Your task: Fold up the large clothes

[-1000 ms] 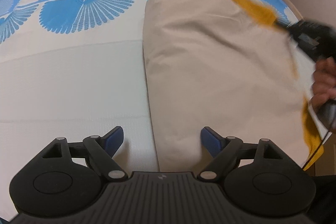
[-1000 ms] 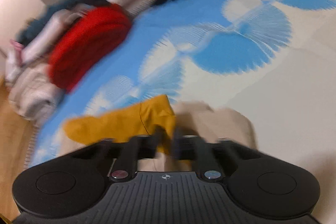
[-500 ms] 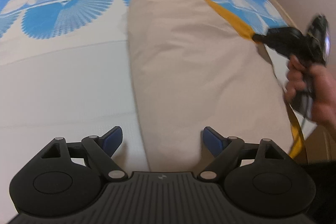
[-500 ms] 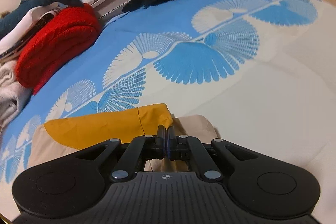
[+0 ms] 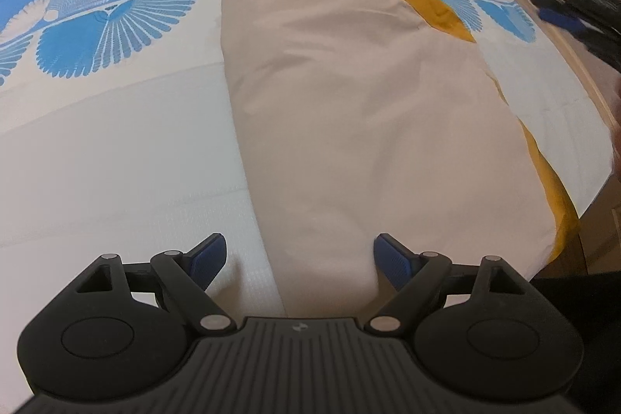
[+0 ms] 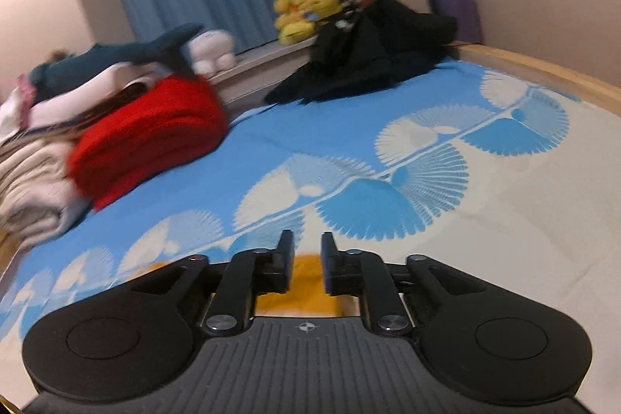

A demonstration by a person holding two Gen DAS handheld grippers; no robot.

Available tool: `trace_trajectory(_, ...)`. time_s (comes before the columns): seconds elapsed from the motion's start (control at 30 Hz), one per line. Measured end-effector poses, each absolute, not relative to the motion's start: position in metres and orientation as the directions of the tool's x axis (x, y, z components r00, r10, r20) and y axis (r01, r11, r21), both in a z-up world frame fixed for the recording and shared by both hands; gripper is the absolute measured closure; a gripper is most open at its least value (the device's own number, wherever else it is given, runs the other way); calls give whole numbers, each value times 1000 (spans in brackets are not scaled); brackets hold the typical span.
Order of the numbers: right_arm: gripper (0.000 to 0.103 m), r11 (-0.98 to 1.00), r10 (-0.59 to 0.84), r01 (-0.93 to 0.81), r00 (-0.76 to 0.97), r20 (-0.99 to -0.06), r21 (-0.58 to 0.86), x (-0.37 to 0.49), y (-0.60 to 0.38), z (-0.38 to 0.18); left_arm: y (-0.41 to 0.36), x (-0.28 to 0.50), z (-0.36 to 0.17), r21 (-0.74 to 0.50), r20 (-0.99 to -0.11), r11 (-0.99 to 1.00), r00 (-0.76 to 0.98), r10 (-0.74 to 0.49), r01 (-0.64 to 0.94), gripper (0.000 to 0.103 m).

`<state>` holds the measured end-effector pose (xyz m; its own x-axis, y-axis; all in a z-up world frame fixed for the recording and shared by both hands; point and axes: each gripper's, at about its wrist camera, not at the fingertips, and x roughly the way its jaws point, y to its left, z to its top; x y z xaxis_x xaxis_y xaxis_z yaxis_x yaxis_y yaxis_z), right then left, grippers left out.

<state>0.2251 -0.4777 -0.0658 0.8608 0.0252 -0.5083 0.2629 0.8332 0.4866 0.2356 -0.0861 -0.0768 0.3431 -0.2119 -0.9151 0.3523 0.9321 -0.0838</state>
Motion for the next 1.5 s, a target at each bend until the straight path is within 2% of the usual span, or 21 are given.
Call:
trace_trajectory(0.2, 65, 882, 203, 93, 809, -551, 461, 174, -444, -48, -91, 233, -75, -55, -913, 934, 361, -191, 354, 15)
trace_trajectory(0.3, 60, 892, 293, 26, 725, -623, 451, 166, -422, -64, -90, 232, -75, -53, -913, 935, 363, -187, 350, 15)
trace_trajectory(0.37, 60, 923, 280, 29, 634, -721, 384, 170, -409, -90, -89, 233, -75, -57, -913, 936, 361, -190, 347, 15)
trace_trajectory(0.43, 60, 965, 198, 49, 518, -832, 259, 177, -399, -113, -89, 234, -75, -62, -913, 936, 359, -194, 348, 15)
trace_trajectory(0.47, 59, 972, 172, 53, 500, -849, 228, 179, -399, -120, -88, 236, -74, -69, -912, 935, 359, -200, 348, 15)
trace_trajectory(0.67, 54, 934, 207, 156, 499, -841, 323, 189, -420, -125, -57, 270, -66, -290, -856, 938, 388, -342, 188, 15)
trace_trajectory(0.8, 51, 923, 213, 184, 483, -849, 337, 190, -422, -131, -38, 297, -92, -408, -844, 911, 358, -400, 56, 15)
trace_trajectory(1.0, 51, 908, 208, 231, 477, -854, 350, 189, -432, -135, -24, 327, -136, -556, -799, 830, 309, -517, -50, 10)
trace_trajectory(1.3, 36, 864, 231, 327, 416, -880, 382, 190, -455, -150, -42, 367, -169, -658, -719, 752, 314, -620, -24, 6)
trace_trajectory(1.33, 36, 852, 243, 343, 409, -879, 396, 191, -456, -153, -45, 371, -169, -656, -717, 755, 325, -617, -15, 6)
trace_trajectory(1.4, 37, 829, 264, 371, 400, -878, 419, 192, -460, -157, -50, 372, -166, -645, -715, 764, 347, -607, 6, 14)
trace_trajectory(1.47, 47, 817, 281, 377, 402, -872, 437, 195, -459, -158, -56, 370, -158, -631, -710, 775, 372, -599, 44, 32)
trace_trajectory(1.5, 56, 818, 286, 369, 405, -868, 442, 197, -457, -158, -57, 370, -153, -626, -704, 777, 381, -600, 67, 37)
